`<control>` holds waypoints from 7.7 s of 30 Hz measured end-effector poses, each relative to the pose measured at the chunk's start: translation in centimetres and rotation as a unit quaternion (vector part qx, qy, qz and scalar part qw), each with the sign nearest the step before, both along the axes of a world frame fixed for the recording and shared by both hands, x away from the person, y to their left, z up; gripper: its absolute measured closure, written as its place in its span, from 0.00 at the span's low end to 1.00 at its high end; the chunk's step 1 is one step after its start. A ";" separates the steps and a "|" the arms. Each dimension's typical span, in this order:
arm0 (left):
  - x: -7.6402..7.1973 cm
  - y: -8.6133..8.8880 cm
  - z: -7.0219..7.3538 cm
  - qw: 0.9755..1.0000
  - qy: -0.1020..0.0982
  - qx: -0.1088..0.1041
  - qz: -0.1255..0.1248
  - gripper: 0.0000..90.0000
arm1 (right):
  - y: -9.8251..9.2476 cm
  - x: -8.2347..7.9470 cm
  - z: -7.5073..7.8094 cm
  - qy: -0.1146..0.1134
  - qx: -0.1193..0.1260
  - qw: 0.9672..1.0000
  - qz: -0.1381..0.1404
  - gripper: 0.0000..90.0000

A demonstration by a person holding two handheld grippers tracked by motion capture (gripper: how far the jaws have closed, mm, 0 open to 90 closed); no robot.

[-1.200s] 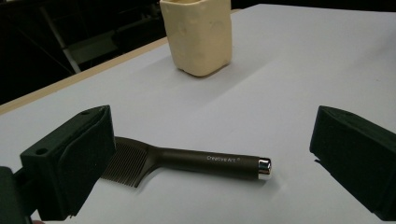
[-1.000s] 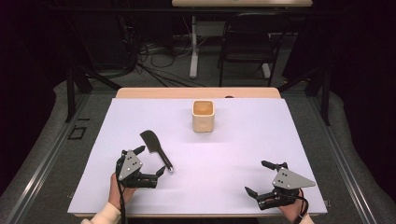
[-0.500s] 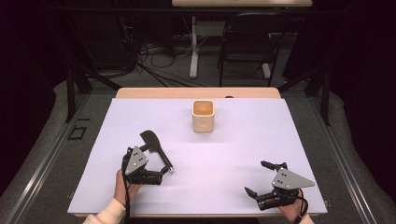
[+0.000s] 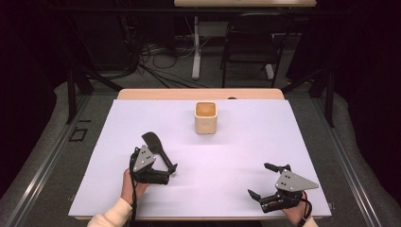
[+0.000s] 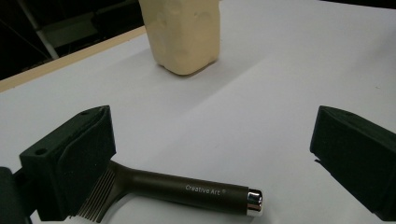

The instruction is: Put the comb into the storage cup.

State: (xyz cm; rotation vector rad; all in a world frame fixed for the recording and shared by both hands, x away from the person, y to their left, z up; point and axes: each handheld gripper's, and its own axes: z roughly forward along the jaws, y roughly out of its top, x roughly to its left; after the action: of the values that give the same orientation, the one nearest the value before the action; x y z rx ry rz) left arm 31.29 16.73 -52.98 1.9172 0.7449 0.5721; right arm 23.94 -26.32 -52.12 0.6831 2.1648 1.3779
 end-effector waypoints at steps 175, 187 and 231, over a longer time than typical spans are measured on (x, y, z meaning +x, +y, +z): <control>1.1 4.4 -1.9 0.976 0.175 0.110 0.063 1.00 | 0.2 0.2 0.0 0.005 -0.001 1.000 0.007 0.00; 1.6 5.0 -2.0 0.975 0.171 0.115 0.078 1.00 | 0.2 0.2 0.0 0.005 0.000 1.000 0.009 0.00; 2.4 3.3 0.2 0.964 0.181 0.193 -0.004 0.00 | 0.3 0.4 -0.2 0.012 0.006 1.000 0.007 0.00</control>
State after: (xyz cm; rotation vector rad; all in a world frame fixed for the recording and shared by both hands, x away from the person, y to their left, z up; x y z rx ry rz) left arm 33.72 20.03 -52.78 2.4273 0.9051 0.3833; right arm 24.30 -26.01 -52.28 0.6935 2.1871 1.3970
